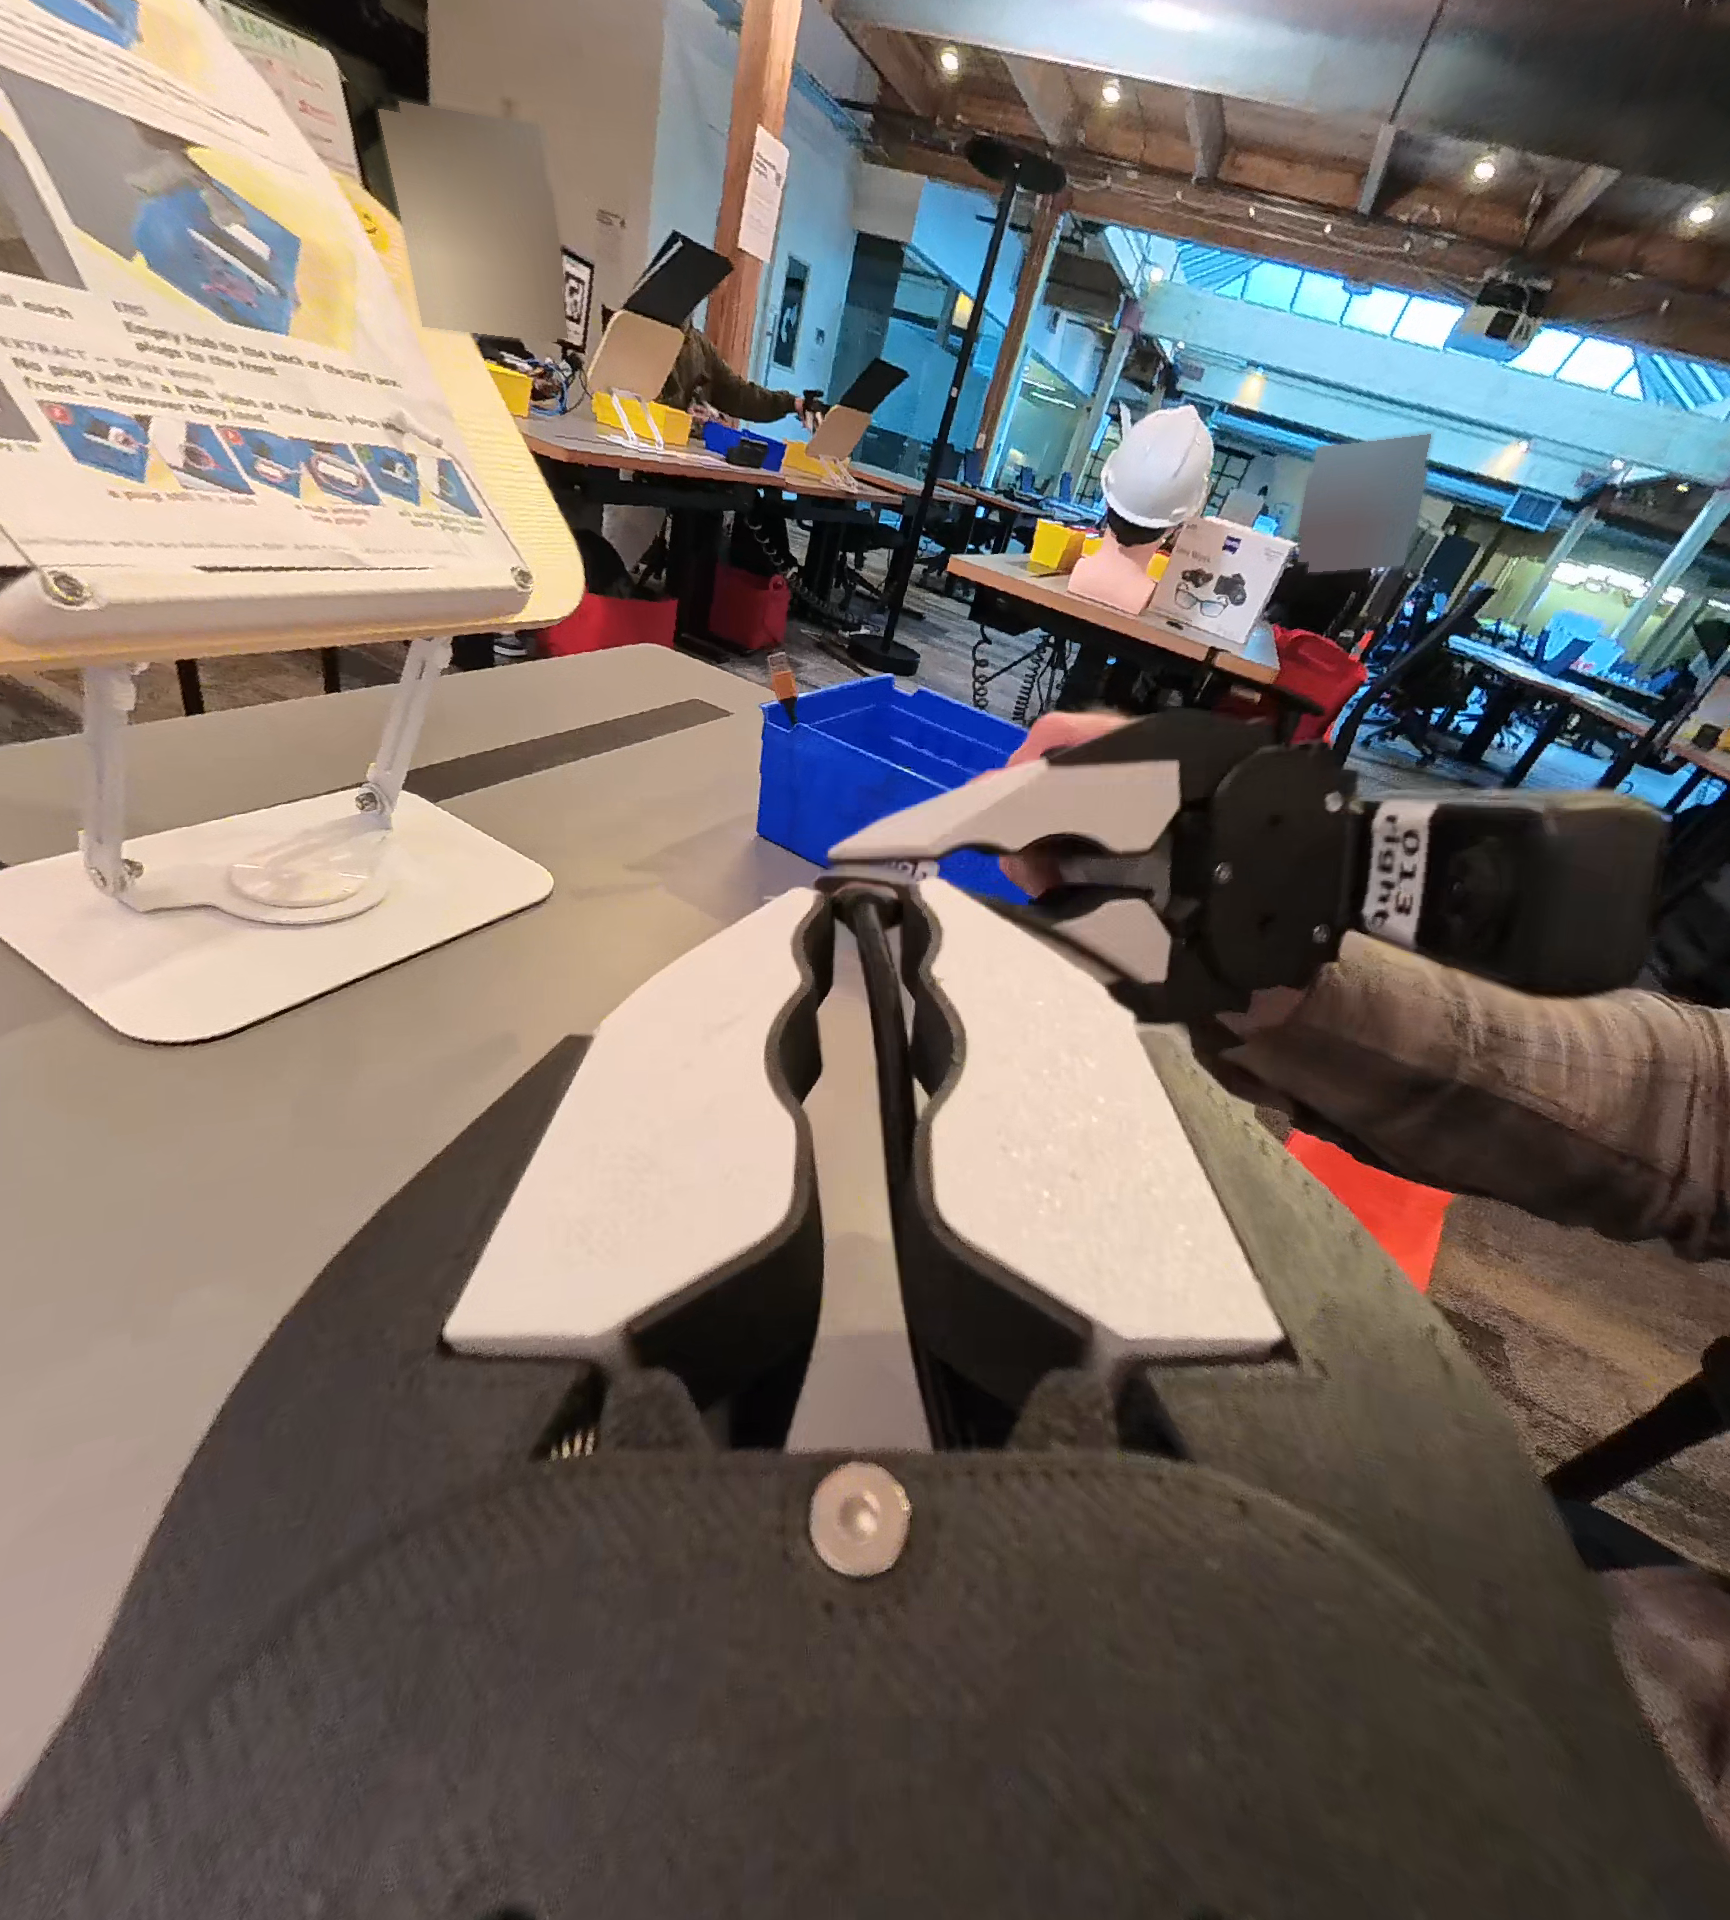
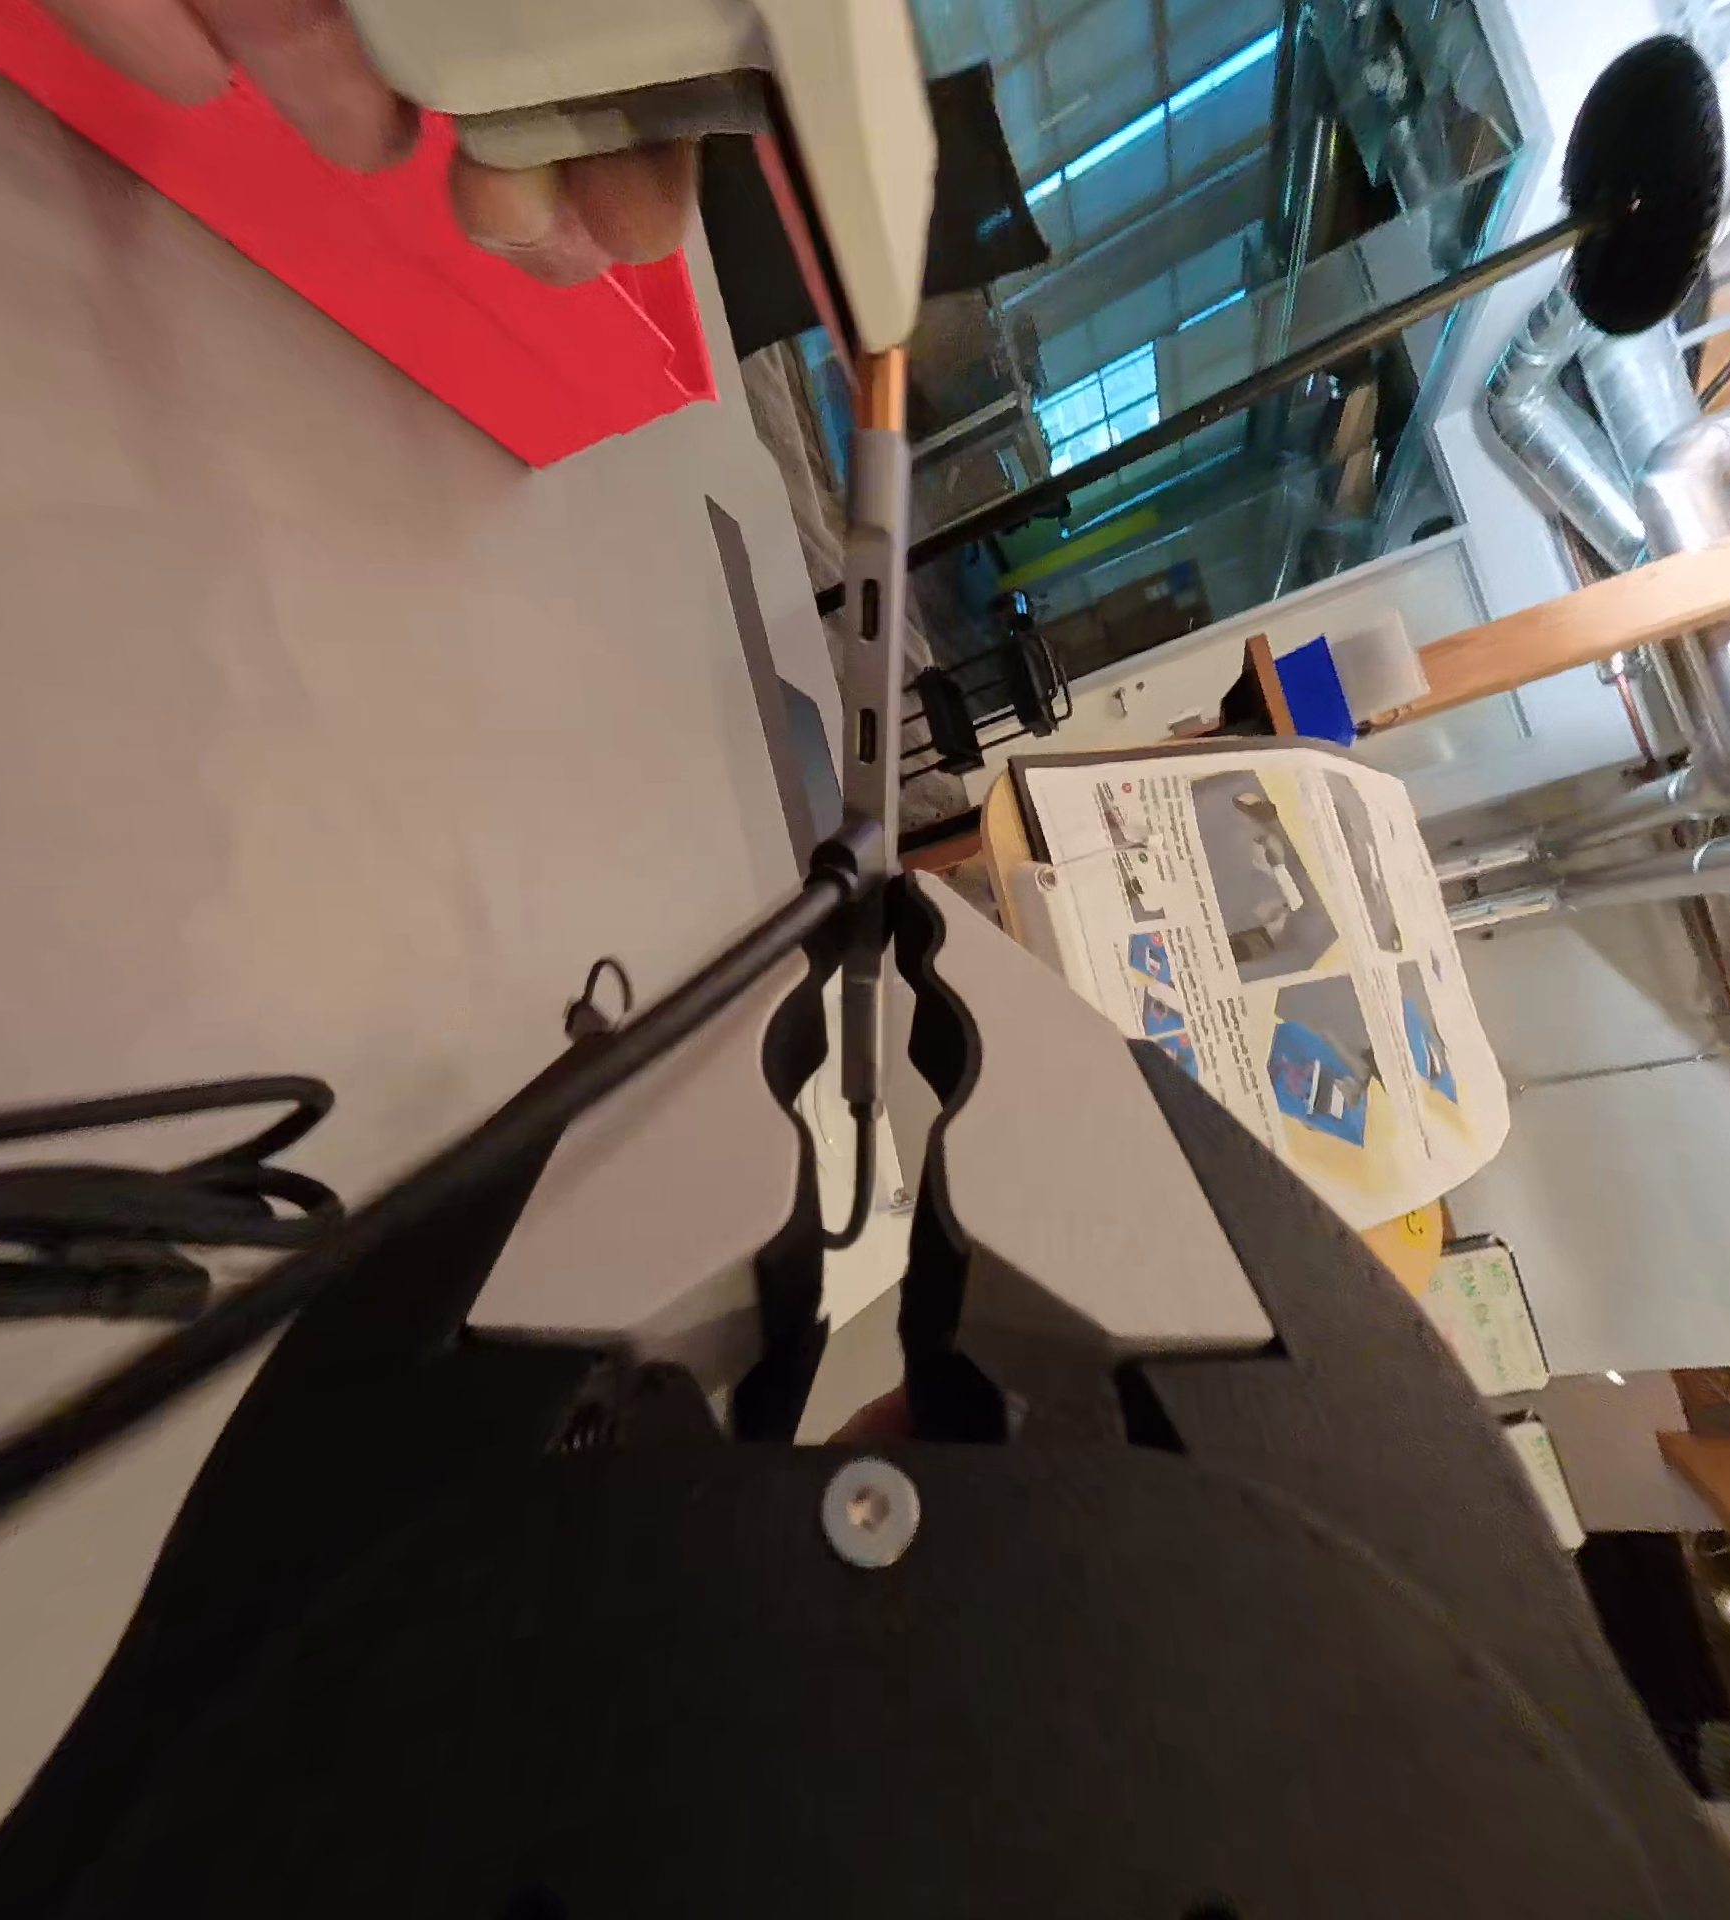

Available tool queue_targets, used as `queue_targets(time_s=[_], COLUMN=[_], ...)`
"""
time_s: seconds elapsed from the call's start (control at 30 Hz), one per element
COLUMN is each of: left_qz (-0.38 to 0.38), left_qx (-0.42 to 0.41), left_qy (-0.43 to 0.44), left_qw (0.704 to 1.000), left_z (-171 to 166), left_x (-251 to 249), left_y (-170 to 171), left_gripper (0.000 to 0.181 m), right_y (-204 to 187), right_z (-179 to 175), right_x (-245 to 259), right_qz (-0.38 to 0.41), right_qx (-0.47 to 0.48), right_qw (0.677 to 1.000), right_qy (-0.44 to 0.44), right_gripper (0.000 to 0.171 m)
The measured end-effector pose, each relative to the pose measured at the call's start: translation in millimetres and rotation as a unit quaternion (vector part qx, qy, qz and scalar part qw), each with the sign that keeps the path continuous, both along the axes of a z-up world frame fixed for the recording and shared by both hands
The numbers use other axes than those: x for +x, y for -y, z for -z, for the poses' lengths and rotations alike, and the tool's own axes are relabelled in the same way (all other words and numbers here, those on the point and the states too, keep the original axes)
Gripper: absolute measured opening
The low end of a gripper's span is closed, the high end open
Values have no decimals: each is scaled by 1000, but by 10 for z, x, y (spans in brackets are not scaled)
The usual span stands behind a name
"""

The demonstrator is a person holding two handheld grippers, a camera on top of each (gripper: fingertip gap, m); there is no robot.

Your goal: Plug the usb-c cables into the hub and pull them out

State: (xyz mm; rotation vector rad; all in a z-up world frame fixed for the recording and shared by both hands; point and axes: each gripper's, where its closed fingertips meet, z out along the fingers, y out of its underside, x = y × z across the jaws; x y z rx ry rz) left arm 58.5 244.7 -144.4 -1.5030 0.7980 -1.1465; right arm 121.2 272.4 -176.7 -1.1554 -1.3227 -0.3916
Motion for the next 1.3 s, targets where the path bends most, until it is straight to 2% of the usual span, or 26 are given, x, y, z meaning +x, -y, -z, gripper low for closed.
queue_targets(time_s=[0.07, 0.2, 0.33, 0.47, 0.6, 0.7, 0.8, 0.9, 1.0, 1.13, 1.3], left_qz=[-9, -38, -82, -101, -105, -106, -108, -110, -109, -107, -107], left_qx=[1, 27, 57, 61, 52, 45, 41, 35, 27, 21, 15], left_qy=[-3, -5, -5, -2, -4, -5, -9, -14, -20, -28, -32], left_qw=[1000, 999, 995, 993, 993, 993, 993, 993, 993, 994, 994], left_z=[1, -144, -299, -344, -295, -245, -195, -134, -60, 20, 74], left_x=[1, -101, -275, -390, -435, -449, -453, -454, -431, -384, -359], left_y=[-31, -117, -231, -314, -374, -413, -441, -473, -494, -500, -505], left_gripper=[12, 26, 27, 22, 17, 16, 14, 14, 14, 13, 13], right_y=[-43, -171, -376, -646, -918, -1077, -1109, -1105, -1089, -1048, -961], right_z=[-46, -146, -400, -728, -1093, -1269, -1296, -1061, -616, 31, 599], right_x=[56, 280, 733, 1446, 2384, 3124, 3688, 4139, 4488, 4780, 5008], right_qz=[7, 34, 95, 184, 285, 356, 393, 434, 482, 527, 566], right_qx=[-15, -54, -75, -109, -122, -128, -153, -182, -207, -223, -227], right_qw=[1000, 998, 993, 977, 950, 922, 886, 850, 816, 779, 750], right_qy=[-1, -11, -9, -1, -25, -89, -190, -237, -244, -254, -258], right_gripper=[7, 7, 6, 7, 7, 7, 6, 7, 6, 7, 7])
